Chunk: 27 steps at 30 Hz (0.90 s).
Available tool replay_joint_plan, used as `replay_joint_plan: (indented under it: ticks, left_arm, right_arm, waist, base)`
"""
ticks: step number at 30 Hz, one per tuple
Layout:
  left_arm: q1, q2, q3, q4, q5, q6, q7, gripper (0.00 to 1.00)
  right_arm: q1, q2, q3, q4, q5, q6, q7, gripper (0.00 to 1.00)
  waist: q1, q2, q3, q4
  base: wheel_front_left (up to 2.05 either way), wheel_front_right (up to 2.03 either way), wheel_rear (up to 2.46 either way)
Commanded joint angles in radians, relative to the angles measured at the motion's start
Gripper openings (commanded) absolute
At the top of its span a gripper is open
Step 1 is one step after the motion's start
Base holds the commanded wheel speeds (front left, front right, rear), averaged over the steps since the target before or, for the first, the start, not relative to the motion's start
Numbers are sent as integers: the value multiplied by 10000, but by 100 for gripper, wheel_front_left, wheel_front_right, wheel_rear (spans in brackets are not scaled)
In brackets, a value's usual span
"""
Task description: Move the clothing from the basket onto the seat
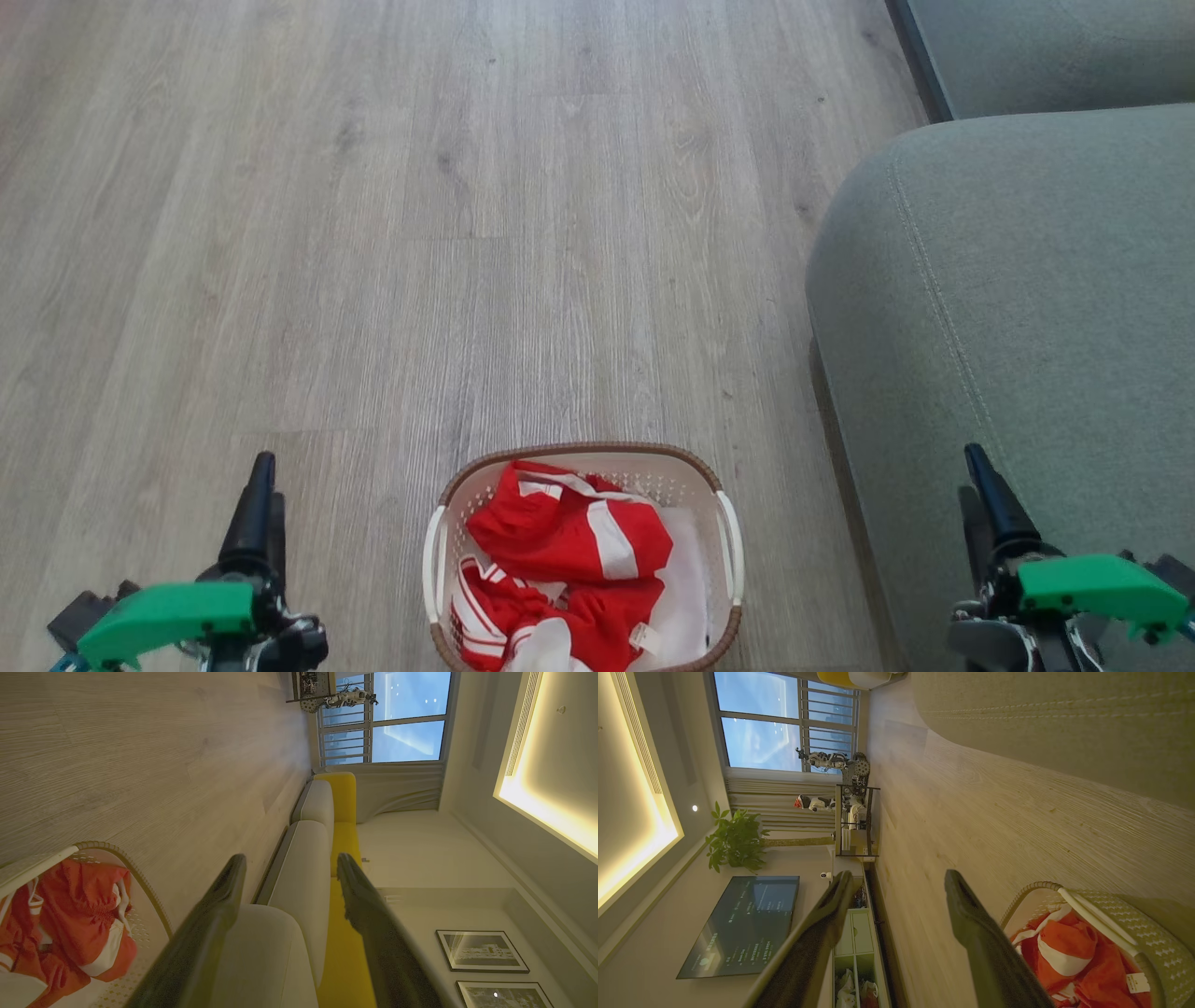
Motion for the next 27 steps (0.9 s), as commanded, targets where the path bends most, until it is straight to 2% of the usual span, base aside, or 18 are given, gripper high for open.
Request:
replay_joint_plan:
  ticks: [1, 13, 25, 27]
  left_arm:
    - [-268, 103, 46, -404, 117, 10, -66, 100]
    - [-189, 113, -258, -982, 2004, 379, -417, 100]
    - [-19, 124, -504, -1230, 4473, 584, -797, 100]
    - [-5, 125, -518, -1260, 4625, 604, -826, 100]
  right_arm:
    - [-377, -71, 56, -396, -110, 0, -79, 100]
    - [-360, -79, 342, -989, -1869, 0, -433, 100]
    - [-293, -89, 695, -1319, -3829, -1, -816, 100]
    - [-289, -89, 719, -1340, -3960, -1, -845, 100]
  waist:
    - [0, 0, 0, 1]
    - [0, 0, -16, 22]
    - [0, 0, -25, 58]
    - [0, 0, -26, 62]
  base:
    - [0, 0, 0]
    - [0, 0, 0]
    - [0, 0, 0]
    - [0, 0, 0]
